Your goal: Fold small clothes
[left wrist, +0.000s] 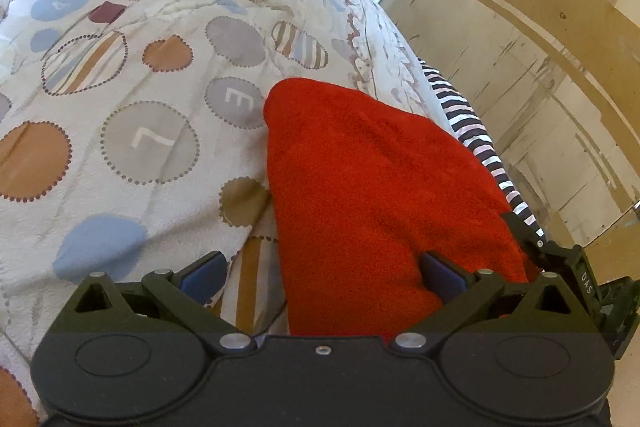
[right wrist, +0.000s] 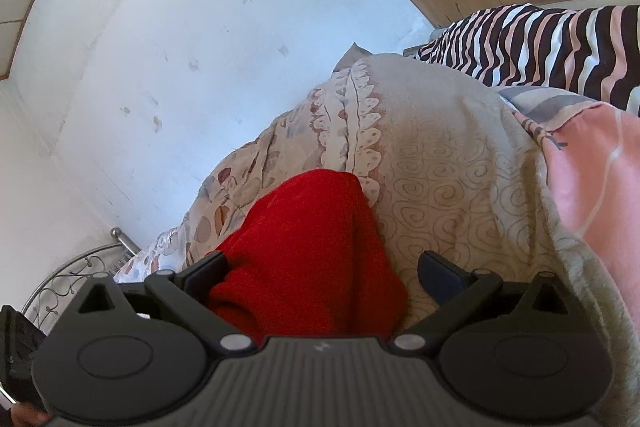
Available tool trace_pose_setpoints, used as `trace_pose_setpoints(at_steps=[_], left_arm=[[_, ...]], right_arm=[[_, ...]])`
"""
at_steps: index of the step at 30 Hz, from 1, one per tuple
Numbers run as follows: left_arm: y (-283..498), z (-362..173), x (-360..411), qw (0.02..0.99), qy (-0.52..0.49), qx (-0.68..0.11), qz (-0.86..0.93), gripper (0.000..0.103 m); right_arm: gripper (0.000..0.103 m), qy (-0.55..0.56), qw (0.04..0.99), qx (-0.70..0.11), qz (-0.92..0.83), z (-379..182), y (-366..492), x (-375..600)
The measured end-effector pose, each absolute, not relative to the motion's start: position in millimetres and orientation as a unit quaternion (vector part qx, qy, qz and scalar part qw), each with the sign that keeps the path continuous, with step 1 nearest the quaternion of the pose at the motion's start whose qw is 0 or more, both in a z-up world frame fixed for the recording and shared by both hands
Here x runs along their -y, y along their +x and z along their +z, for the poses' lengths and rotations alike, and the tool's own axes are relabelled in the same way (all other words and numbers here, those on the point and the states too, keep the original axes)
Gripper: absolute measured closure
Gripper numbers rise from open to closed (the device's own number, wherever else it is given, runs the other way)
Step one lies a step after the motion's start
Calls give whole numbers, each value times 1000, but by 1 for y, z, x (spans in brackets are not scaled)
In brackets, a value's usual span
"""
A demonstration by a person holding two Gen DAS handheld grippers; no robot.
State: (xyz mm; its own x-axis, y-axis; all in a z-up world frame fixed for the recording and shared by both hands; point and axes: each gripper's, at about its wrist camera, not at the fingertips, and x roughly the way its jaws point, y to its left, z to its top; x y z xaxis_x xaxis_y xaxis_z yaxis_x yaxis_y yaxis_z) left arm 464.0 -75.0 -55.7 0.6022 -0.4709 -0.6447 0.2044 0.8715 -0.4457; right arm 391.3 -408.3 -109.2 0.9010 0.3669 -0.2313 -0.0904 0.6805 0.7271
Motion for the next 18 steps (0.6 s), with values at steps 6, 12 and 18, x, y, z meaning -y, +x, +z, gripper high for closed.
trace_pose_setpoints(at_steps=[6, 12, 18], left_arm=[[465, -59, 74, 880, -168, -398, -198, 0], [467, -60, 74, 880, -167, -395, -203, 0], [468, -62, 75, 880, -167, -394, -206, 0]], right_arm=[[0, 382, 898, -174, 129, -111, 388, 409], [0, 386, 898, -167, 131, -114, 385, 409], [0, 386, 898, -166, 131, -114, 384, 409]])
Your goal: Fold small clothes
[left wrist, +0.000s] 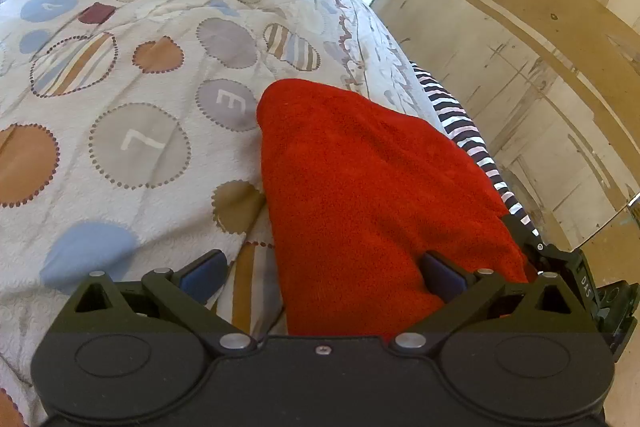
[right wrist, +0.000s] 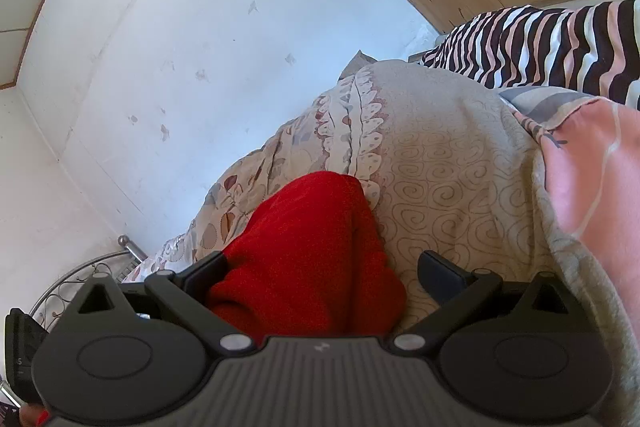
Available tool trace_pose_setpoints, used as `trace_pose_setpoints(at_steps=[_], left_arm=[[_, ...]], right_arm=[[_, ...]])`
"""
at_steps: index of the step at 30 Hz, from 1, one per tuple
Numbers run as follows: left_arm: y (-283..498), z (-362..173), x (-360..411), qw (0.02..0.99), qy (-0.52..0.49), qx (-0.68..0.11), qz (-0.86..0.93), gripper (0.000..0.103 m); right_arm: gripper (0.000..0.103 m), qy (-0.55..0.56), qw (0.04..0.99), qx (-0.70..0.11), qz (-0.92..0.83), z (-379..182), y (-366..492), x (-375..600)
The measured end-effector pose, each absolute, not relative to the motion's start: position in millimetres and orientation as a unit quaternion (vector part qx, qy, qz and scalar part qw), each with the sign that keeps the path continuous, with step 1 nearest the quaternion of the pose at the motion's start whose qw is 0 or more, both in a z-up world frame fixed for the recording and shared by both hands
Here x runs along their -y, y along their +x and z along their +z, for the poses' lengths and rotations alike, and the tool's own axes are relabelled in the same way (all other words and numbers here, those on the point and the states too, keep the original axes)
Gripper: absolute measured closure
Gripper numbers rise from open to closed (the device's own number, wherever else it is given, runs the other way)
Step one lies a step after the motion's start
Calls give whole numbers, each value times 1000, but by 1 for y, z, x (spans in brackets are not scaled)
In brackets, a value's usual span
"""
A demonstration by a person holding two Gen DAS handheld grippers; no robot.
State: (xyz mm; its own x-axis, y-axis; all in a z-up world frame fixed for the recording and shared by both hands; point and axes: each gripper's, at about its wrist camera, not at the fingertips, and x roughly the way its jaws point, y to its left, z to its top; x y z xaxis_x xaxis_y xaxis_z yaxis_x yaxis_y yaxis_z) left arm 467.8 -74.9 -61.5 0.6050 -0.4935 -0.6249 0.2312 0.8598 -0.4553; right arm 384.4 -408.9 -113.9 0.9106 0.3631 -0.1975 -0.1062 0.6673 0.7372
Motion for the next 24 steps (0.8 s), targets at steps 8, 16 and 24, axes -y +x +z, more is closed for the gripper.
trace_pose_setpoints(at_steps=[8, 16, 24], left_arm=[[471, -61, 76, 878, -166, -399, -207, 0], [482, -57, 74, 865, -165, -423, -215, 0], [482, -58, 73, 855, -181, -428, -231, 11]], right_arm=[[0, 383, 898, -175, 127, -112, 387, 408], [9, 374, 893, -219, 122, -93, 399, 404], [31, 363, 898, -222, 115, -85, 393, 395]])
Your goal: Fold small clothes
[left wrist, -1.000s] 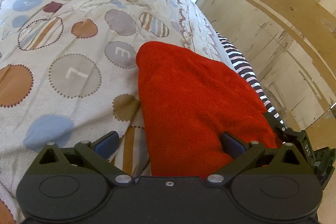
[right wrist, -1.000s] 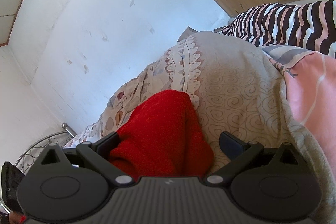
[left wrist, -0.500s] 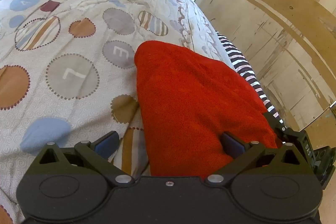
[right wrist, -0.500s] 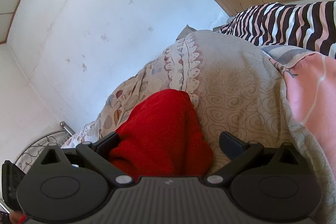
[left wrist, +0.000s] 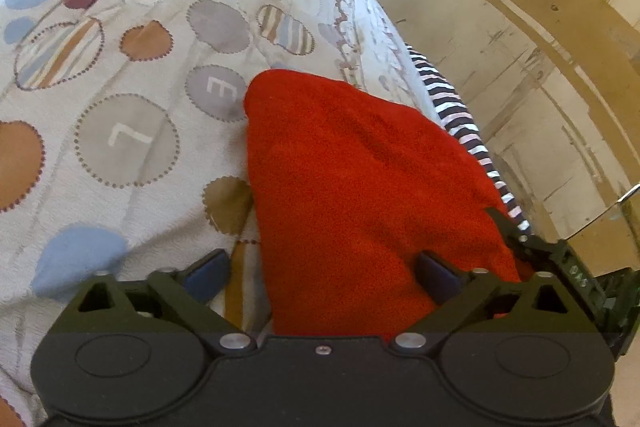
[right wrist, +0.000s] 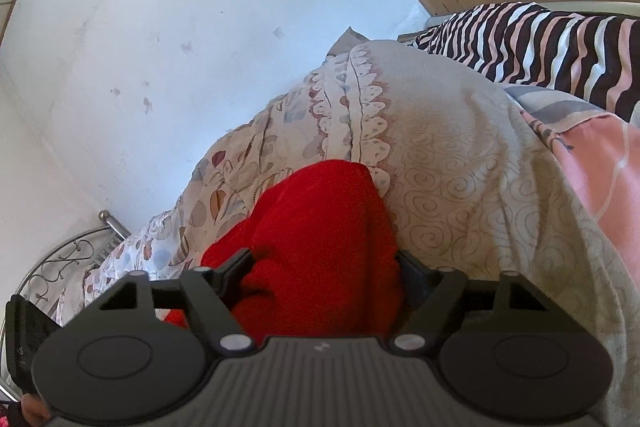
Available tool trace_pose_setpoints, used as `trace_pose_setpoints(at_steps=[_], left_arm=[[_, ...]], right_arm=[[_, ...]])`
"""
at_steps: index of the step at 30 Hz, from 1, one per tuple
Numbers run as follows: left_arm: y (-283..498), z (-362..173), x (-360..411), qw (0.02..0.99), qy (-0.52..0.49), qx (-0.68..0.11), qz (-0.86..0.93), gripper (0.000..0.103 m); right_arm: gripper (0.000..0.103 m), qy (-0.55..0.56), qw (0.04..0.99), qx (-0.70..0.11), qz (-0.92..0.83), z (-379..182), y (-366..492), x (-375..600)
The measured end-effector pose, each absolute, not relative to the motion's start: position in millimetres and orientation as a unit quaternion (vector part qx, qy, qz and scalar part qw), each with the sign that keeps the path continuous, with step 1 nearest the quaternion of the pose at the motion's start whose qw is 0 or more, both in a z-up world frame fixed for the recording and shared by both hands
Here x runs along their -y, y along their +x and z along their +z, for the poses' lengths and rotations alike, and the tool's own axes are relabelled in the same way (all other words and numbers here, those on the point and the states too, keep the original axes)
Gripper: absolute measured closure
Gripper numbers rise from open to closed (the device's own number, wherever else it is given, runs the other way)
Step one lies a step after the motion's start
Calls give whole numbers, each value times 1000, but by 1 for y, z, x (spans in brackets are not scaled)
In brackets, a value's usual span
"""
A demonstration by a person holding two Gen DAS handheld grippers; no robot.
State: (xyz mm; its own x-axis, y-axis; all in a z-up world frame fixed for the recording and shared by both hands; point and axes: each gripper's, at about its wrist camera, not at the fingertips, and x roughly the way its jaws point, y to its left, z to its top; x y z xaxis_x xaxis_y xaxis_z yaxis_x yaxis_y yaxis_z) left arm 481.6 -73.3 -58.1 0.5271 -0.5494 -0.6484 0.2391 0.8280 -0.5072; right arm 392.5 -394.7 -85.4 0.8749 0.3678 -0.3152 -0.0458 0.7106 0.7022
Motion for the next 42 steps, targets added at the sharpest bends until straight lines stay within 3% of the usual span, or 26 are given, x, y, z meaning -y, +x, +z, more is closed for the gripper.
trace_pose_setpoints(at_steps=[2, 3, 5, 8, 11, 18, 29, 42], left_arm=[[483, -60, 73, 844, -204, -430, -247, 27], [483, -61, 73, 840, -216, -430, -250, 30], [480, -60, 74, 844, -220, -425, -242, 48], [468, -49, 77, 856, -214, -410, -232, 63], [458, -33, 73, 863, -220, -396, -224, 70], [421, 12, 65, 887, -204, -356, -212, 72], [383, 74, -22, 925, -189, -303, -132, 73], [396, 17, -97, 910, -216, -349, -58, 72]], right_arm=[[39, 352, 902, -223, 113, -82, 391, 391], [43, 343, 906, -221, 110, -78, 390, 388], [47, 319, 916, -218, 107, -69, 388, 382], [51, 268, 935, -206, 103, -51, 380, 368], [53, 222, 950, -197, 103, -31, 372, 353], [54, 232, 951, -152, 137, 9, 352, 330], [55, 276, 926, -146, 213, 35, 367, 254], [54, 244, 914, -234, 223, -14, 408, 174]])
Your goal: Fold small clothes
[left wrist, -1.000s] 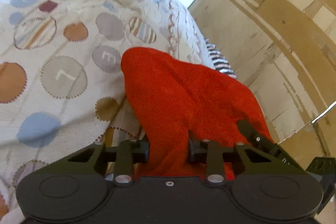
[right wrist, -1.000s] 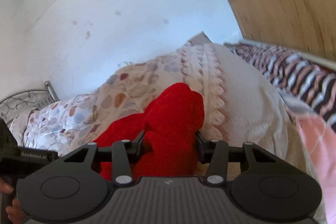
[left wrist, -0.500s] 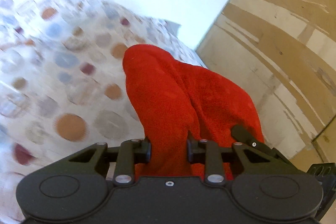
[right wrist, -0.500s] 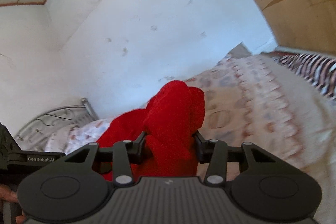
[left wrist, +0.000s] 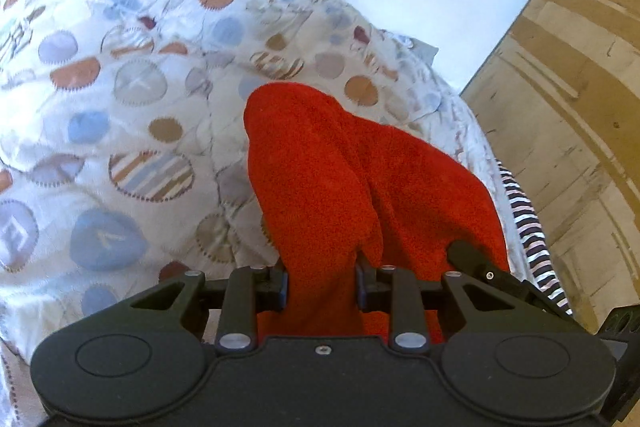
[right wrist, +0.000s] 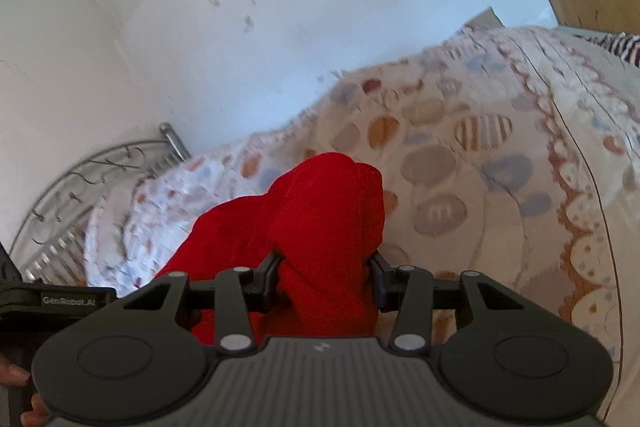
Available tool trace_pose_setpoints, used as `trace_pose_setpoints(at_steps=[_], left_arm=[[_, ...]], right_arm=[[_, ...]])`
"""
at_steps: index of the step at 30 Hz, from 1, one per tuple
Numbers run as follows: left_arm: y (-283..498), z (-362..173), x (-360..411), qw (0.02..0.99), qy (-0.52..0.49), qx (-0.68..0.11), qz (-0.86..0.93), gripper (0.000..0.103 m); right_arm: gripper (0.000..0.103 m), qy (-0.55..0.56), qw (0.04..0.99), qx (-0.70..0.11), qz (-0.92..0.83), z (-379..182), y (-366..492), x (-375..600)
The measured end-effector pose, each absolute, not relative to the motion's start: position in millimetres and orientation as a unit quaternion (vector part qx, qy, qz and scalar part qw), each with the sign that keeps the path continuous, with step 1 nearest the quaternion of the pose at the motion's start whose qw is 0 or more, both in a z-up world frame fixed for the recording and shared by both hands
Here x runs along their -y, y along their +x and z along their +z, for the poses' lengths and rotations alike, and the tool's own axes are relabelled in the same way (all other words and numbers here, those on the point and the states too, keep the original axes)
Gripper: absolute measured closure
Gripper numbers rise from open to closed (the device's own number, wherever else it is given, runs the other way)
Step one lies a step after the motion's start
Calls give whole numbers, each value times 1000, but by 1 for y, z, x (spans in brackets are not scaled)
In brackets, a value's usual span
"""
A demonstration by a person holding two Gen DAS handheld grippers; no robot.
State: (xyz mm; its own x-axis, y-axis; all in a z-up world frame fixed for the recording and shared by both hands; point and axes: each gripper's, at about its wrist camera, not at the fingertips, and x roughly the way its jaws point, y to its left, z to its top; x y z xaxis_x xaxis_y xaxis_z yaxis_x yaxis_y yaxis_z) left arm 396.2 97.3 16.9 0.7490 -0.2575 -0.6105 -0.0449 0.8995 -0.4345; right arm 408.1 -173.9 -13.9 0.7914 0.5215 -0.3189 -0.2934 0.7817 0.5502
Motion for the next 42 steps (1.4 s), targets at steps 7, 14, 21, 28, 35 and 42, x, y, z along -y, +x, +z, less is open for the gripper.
trace_pose_setpoints(at_steps=[7, 14, 21, 28, 35, 42], left_arm=[[407, 0, -93, 913, -207, -348, -55, 69], [411, -6, -95, 913, -205, -349, -45, 57], [401, -1, -98, 911, -196, -362, -6, 20], [370, 26, -100, 922, -191, -335, 10, 3], [320, 61, -95, 939, -168, -299, 20, 1], [254, 88, -84, 952, -151, -264, 18, 1]], right_arm=[[51, 252, 911, -254, 203, -32, 412, 183], [37, 254, 912, -258, 191, -37, 414, 184], [11, 236, 925, -255, 154, -25, 398, 189], [0, 201, 944, -223, 140, 4, 363, 190], [0, 167, 962, -172, 131, 42, 311, 192], [0, 139, 976, -117, 122, 71, 247, 192]])
